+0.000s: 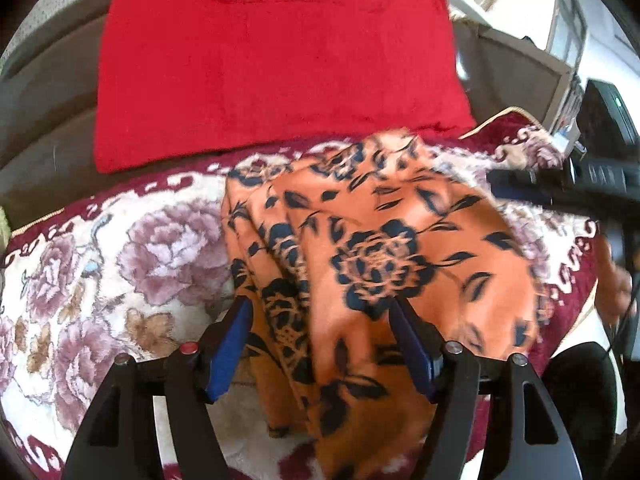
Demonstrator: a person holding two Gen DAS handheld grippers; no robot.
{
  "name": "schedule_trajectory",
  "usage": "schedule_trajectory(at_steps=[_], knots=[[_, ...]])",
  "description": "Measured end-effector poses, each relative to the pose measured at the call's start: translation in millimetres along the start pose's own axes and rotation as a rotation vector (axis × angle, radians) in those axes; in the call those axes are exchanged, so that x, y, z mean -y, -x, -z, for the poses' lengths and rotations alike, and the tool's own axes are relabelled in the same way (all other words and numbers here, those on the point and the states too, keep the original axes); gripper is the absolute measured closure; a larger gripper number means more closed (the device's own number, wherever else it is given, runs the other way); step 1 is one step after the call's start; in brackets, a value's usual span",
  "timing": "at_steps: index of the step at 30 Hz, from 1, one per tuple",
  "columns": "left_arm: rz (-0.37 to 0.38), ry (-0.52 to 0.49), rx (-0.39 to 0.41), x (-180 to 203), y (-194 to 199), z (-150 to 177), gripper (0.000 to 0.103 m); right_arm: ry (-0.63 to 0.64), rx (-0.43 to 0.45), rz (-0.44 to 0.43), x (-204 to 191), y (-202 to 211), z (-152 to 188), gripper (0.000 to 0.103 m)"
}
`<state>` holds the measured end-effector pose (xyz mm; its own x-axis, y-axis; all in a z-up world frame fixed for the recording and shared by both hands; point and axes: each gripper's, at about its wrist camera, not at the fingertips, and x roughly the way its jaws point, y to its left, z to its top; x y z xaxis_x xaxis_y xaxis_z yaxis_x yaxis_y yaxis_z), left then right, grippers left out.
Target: Fold small clothes
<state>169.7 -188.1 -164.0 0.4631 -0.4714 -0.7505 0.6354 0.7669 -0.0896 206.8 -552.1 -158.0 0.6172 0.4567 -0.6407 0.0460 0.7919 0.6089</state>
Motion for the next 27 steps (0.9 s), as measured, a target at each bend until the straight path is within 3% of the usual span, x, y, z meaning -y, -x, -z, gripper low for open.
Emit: schedule_trajectory(at_steps=[3,7,10,16,22,27], knots=[[-0.005,-0.001,0.022,10.4,9.2,9.7,0.030,0.052,-0.017,0.002,-17.9,14.5,29.8,0.061],[-0.064,-0.011,-0.062,19.1,-13.5,25.3,0.024,0.097,-0.036,0.052,-20.7,12.6,66.2,0.060],[-0.041,0.035,-0.061,11.1,-25.5,28.3,0.017,0.130,-0.025,0.096,-15.3,-1.3,80.8,0.059],[-0.083,0.086,-0.053,9.8,-20.6,31.1,0.016,0.118,0.000,0.089,-7.4,-3.0,81.6,0.059],[-0.123,0.143,-0.032,22.2,9.3,40.4,0.016,0.149,-0.001,0.156,-25.7,18.3,80.9,0.060],[-0.223,0.125,0.028,33.2,48.4,38.7,0.016,0.249,0.029,0.260,-53.9,46.1,85.3,0.060]])
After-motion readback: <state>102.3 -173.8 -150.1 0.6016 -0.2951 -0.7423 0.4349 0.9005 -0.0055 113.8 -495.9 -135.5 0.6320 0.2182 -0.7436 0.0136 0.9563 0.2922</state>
